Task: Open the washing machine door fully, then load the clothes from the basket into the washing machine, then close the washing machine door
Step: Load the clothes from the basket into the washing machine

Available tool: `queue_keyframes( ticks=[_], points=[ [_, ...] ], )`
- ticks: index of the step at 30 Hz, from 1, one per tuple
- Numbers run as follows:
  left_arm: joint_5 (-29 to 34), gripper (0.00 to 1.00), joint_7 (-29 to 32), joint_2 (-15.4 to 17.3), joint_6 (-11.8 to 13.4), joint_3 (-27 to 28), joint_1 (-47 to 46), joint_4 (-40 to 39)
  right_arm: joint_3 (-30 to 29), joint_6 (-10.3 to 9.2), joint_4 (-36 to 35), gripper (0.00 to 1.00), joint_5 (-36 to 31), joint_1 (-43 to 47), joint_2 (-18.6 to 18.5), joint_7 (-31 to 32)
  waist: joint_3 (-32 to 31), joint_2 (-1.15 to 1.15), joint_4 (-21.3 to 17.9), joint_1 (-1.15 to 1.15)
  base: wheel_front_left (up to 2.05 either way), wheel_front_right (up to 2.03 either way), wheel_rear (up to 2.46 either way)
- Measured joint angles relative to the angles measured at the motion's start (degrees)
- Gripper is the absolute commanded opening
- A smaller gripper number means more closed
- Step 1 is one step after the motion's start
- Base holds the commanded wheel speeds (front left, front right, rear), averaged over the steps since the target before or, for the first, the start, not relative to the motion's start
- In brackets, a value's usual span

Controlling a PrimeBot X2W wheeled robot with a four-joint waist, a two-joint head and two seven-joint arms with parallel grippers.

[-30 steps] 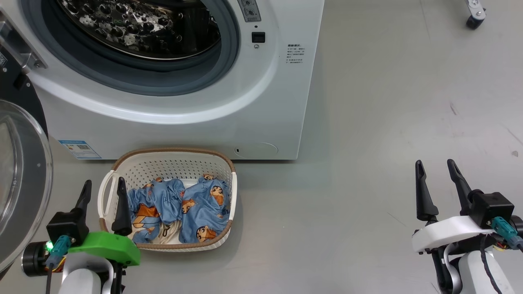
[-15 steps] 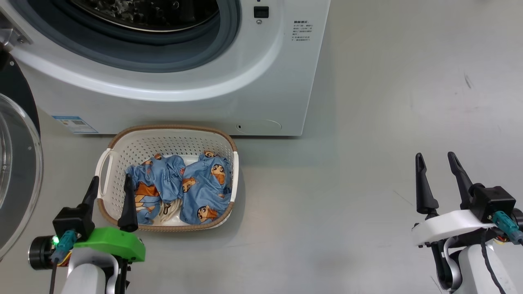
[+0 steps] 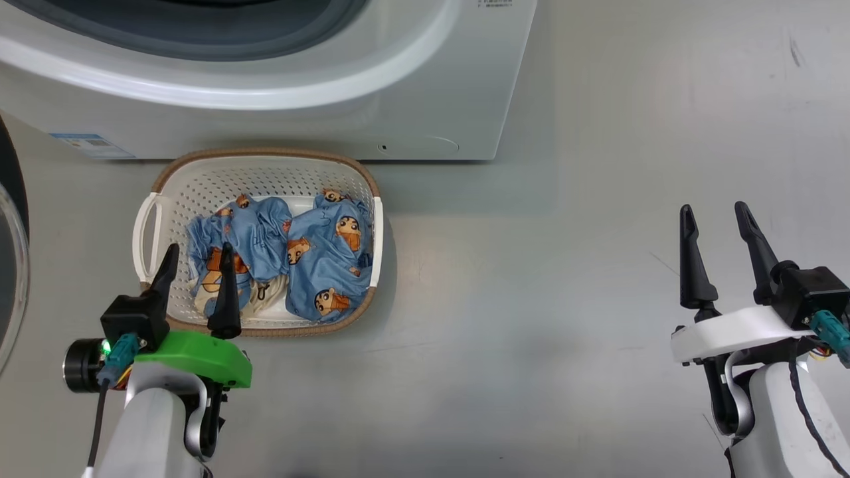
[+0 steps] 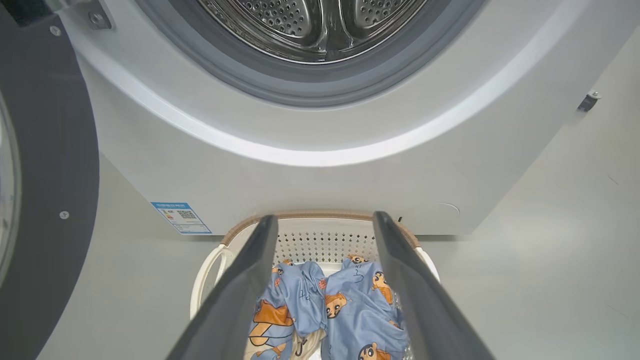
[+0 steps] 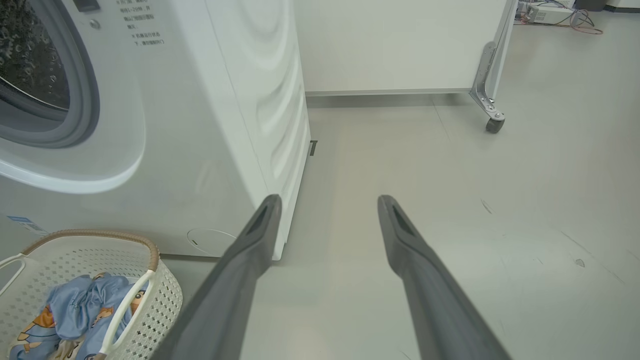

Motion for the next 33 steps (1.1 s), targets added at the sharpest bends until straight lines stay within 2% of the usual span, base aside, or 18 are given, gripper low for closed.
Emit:
queue_keyframes(
  ticks=[21, 33],
  points=[
    [-0.6, 1.0, 0.0, -0.2, -0.3, -1.4, -13.2, 5.3, 0.4, -0.01, -2.6, 1.0, -1.0, -5.4, -0.7, 0.0, 16.2, 0.0, -0.5, 0.01, 0.0, 0.0, 0.0],
    [-0.6, 1.0, 0.0, 2.0, -0.3, -1.6, -21.6, 12.7, 0.5, -0.05, -3.3, 1.0, -1.5, -8.5, -1.3, 0.0, 24.7, 0.0, -1.1, 0.0, 0.0, 0.0, 0.0]
  ],
)
